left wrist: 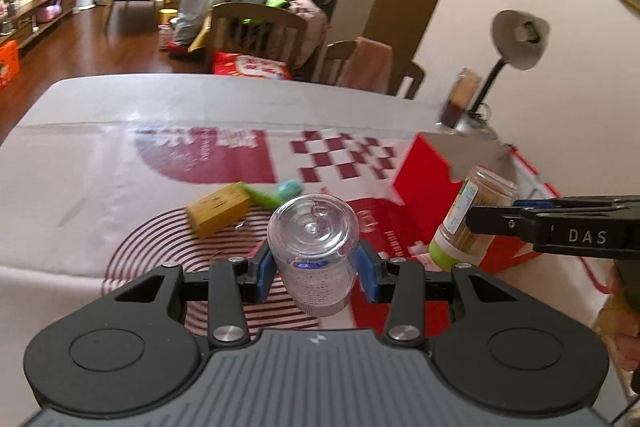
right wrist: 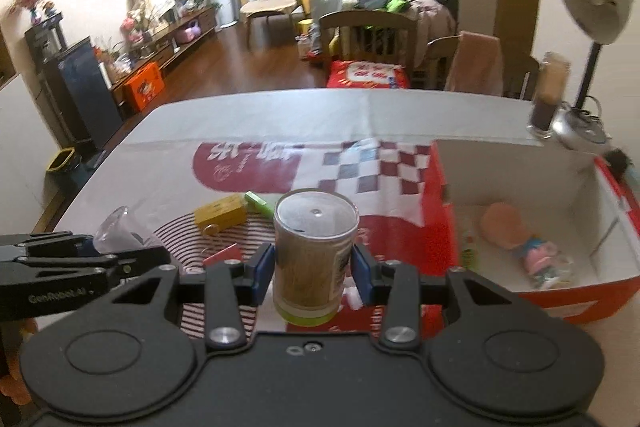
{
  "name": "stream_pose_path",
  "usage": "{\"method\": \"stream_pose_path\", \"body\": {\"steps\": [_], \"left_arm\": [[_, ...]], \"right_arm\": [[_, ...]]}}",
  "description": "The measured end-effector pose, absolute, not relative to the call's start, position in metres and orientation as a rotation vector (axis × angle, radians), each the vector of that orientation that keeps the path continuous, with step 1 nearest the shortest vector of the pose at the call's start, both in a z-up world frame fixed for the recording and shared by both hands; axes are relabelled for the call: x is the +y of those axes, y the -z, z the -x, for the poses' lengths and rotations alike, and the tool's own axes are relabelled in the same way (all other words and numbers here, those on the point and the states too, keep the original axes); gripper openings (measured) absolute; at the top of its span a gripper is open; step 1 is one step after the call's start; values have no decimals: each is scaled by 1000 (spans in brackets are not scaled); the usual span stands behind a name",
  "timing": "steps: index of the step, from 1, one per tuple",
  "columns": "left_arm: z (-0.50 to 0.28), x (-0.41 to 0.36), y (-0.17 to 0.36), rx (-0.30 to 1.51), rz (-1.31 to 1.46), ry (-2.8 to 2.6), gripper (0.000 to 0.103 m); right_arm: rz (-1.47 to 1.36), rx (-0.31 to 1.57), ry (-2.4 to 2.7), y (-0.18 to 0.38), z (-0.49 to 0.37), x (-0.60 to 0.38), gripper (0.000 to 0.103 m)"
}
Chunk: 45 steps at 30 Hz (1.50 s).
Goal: Organize rigid objects
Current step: 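Carry the clear cup and toothpick jar with both tools into the red box, then open the left tool to drop the cup while the right tool releases the toothpick jar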
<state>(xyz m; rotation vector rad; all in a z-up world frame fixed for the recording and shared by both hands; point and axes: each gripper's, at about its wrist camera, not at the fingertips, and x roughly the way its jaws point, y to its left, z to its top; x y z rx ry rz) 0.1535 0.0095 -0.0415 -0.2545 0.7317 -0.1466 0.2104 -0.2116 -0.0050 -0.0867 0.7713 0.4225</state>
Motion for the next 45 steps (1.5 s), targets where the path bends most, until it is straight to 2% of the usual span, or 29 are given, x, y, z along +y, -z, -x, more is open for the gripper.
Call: {"method": "stream_pose_path", "body": {"steps": [13,30,45], "left_arm": [[-186,-57,12,715,200,262,42],[-276,-194,24,794,123,323,42],[-342,-284,79,1069,28,418,42]], "right_arm": [[51,705,-306,-14,-233,-287,41],[76,799,-303,11,-318,-416,41],[221,962,-402,62,-359,-450,41]]}}
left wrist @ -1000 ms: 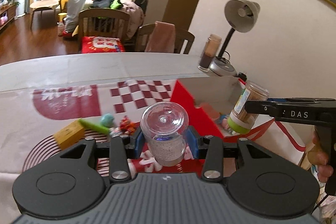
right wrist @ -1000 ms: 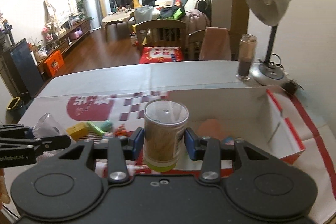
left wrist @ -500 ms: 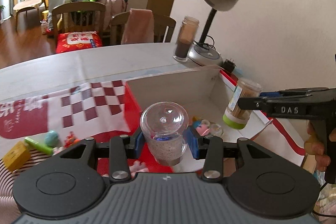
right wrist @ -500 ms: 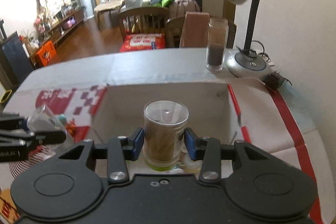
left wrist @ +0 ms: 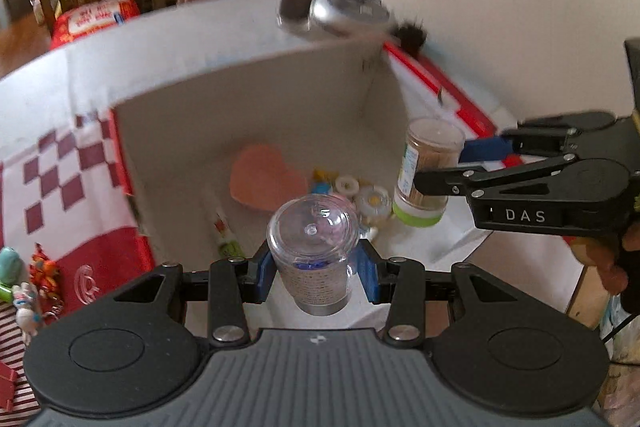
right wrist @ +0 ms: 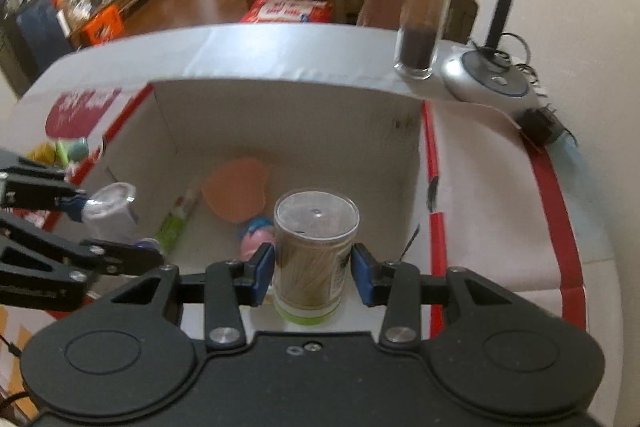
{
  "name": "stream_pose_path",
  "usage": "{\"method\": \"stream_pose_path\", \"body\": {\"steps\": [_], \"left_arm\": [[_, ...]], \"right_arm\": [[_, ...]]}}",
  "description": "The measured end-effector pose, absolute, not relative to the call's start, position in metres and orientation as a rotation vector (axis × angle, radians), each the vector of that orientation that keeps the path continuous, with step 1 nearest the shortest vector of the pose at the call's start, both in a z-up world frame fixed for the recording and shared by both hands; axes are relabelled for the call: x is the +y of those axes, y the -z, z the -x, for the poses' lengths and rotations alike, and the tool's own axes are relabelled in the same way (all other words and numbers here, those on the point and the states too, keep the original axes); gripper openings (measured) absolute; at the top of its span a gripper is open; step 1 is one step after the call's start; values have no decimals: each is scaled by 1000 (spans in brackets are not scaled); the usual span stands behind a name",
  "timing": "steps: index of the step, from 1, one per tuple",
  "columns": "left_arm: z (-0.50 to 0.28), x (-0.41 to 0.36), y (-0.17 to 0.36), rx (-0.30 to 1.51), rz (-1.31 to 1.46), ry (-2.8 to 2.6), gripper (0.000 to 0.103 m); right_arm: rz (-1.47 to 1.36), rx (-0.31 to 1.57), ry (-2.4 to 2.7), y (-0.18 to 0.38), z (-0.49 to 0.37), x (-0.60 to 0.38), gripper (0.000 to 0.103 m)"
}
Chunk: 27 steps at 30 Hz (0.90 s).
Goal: Organize rigid objects
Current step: 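Open the left tool to drop the cup while the right tool releases the toothpick jar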
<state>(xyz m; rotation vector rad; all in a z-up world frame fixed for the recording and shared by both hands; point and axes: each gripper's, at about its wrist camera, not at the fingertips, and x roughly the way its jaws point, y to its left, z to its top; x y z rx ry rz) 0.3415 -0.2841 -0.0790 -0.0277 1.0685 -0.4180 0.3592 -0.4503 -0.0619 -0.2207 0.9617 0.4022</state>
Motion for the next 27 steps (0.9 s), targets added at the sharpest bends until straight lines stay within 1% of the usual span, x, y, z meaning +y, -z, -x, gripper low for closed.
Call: {"method": "stream_pose_path", "body": {"steps": [9,17,27], "left_arm": [[-370,-302,103,1182,3,397,41],[-389,-307,108,1196,-5,370,41],[-403,-310,123,1228,-33,306,42]], "right_arm": [[259,986,-465,74,-374,-440,41],[247,1014,-461,89,-401,-432,40],[237,1016,-439,93,-407,-431,42]]}}
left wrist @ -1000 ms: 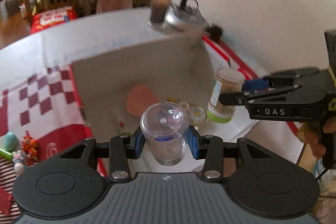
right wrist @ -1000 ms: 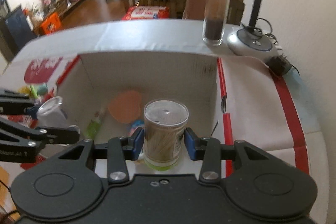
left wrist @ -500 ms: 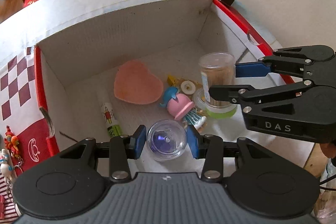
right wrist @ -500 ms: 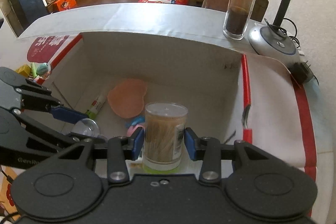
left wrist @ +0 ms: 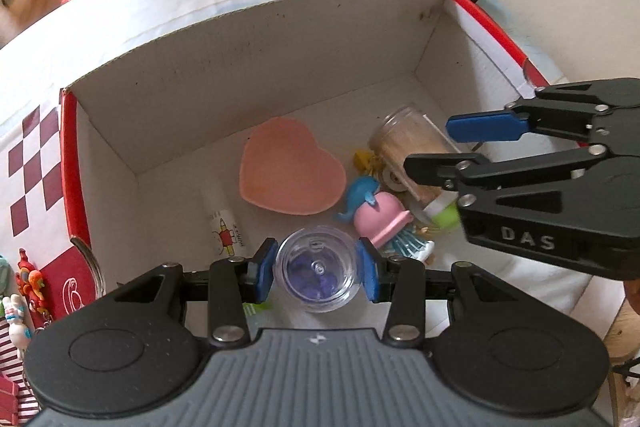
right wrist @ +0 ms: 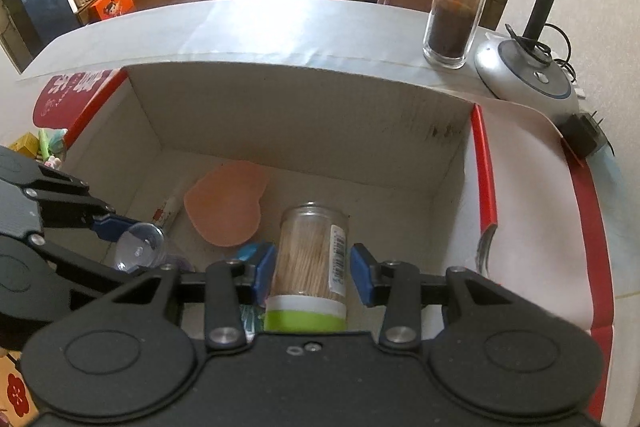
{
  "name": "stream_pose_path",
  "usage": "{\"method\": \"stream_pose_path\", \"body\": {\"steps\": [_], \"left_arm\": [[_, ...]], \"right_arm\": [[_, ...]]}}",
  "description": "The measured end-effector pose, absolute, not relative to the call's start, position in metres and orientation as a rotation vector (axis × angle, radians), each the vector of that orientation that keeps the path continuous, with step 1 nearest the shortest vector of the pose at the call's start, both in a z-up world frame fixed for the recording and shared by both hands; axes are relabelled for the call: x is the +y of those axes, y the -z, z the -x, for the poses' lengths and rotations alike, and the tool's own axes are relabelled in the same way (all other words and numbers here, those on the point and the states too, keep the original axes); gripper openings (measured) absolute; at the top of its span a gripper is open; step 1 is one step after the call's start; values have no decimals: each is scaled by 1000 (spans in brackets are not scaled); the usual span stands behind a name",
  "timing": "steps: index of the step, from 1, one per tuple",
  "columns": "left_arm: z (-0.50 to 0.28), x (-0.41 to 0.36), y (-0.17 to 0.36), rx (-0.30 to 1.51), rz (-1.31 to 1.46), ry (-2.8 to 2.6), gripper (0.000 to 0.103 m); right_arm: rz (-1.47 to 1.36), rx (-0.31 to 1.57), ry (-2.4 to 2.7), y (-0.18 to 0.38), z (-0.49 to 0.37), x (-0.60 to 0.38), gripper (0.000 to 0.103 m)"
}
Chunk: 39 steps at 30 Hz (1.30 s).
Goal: Organize rigid objects
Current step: 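Open the left tool to drop the cup while the right tool releases the toothpick jar, then withdraw both tools from the box back over the table items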
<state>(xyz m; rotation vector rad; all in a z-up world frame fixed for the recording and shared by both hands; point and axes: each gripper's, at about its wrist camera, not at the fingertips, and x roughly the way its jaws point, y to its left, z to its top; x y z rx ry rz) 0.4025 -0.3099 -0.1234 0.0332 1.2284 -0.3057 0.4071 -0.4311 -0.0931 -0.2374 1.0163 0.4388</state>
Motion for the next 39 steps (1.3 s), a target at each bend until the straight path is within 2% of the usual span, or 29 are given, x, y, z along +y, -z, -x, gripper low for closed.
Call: {"method": "stream_pose_path", "body": {"steps": [6,8,9,16,21,25,33,36,39], "left_arm": [[-402,-309,119,1222,-18,304,44],[-400,-306,115,1208,1,299,56],[-398,-303,113,1199,11,299,57],[-380,-295,95,1138,21,314,58],[-364,-285,79,1075,22,312,58],[-350,-268,65,1029,49,306,58],[-309,-223,37,944,86,299,58],[-289,-203,28,909,99,295,69],[-270,-181,21,881,106,289,70]], "right_arm": [[214,1013,-442,88,-405,-435,53],[214,1010,-441,86,-403,-435,54],[213,1007,-441,85,-401,-436,54],[201,984,-436,69,-388,-436,62],[191,961,-439,54,-377,-432,64],[176,935,-444,41,-365,-424,76],[143,881,-452,17,-334,-401,81],[135,865,-460,10,-318,-386,85],[130,849,-470,5,-301,-366,86]]}}
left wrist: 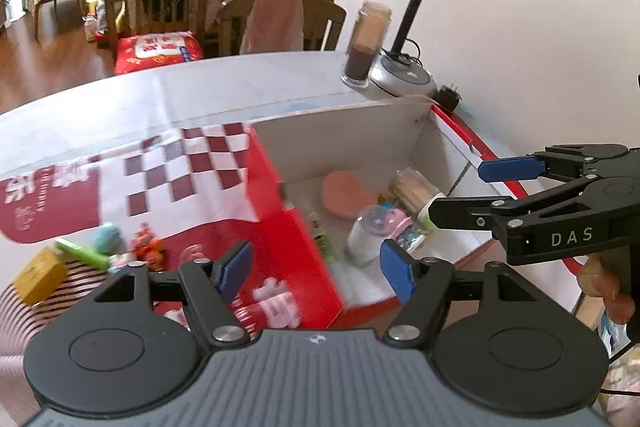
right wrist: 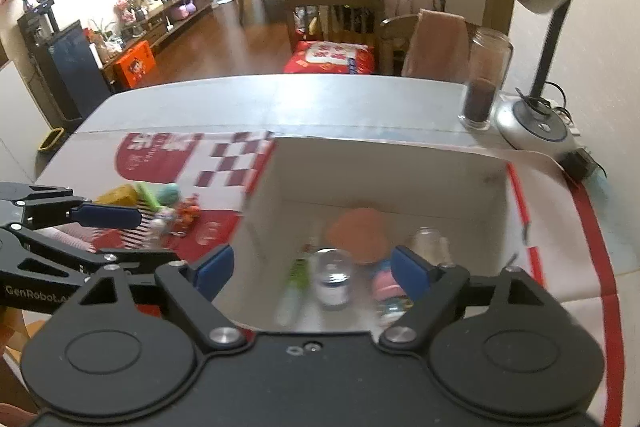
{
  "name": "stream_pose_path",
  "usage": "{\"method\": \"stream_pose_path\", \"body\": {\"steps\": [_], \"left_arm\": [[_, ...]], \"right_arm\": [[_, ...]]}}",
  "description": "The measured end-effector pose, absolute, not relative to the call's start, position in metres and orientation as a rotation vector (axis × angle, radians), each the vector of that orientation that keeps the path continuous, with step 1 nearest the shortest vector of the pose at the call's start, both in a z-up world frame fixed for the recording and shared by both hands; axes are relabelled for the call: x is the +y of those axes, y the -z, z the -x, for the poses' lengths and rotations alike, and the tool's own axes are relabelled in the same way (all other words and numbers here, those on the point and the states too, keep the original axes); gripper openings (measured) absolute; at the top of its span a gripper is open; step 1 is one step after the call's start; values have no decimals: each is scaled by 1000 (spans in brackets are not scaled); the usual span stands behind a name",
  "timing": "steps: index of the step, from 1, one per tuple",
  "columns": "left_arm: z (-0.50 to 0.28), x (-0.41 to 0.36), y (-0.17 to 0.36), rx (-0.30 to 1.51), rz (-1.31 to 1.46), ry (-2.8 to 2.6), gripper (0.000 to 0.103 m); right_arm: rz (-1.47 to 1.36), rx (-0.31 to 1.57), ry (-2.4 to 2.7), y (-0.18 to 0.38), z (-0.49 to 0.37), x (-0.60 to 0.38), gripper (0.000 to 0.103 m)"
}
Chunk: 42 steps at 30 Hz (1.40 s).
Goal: Organize rigid objects
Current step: 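Withdraw both tools from the box back over the table items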
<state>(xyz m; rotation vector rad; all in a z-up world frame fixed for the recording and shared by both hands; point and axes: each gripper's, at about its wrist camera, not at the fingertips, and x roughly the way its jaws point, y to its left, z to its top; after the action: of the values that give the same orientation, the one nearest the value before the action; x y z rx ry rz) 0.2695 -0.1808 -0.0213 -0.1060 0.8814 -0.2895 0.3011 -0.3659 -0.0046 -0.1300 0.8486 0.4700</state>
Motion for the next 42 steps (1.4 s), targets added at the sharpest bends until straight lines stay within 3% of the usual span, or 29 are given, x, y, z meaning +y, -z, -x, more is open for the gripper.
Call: {"method": "stream_pose_path", "body": {"steps": [16,28,42], "left_arm": [[-175,-52,10,793,131,153,79],[-135,5,30,724,157,31,83],[-139,16,75,750,166,15,83]], "right_arm": [[105,782,-571,-5,-223,-255,102],[91,771,-582,7,-192,-217,103],[141,814,-578,43,-219,-180,103]]}}
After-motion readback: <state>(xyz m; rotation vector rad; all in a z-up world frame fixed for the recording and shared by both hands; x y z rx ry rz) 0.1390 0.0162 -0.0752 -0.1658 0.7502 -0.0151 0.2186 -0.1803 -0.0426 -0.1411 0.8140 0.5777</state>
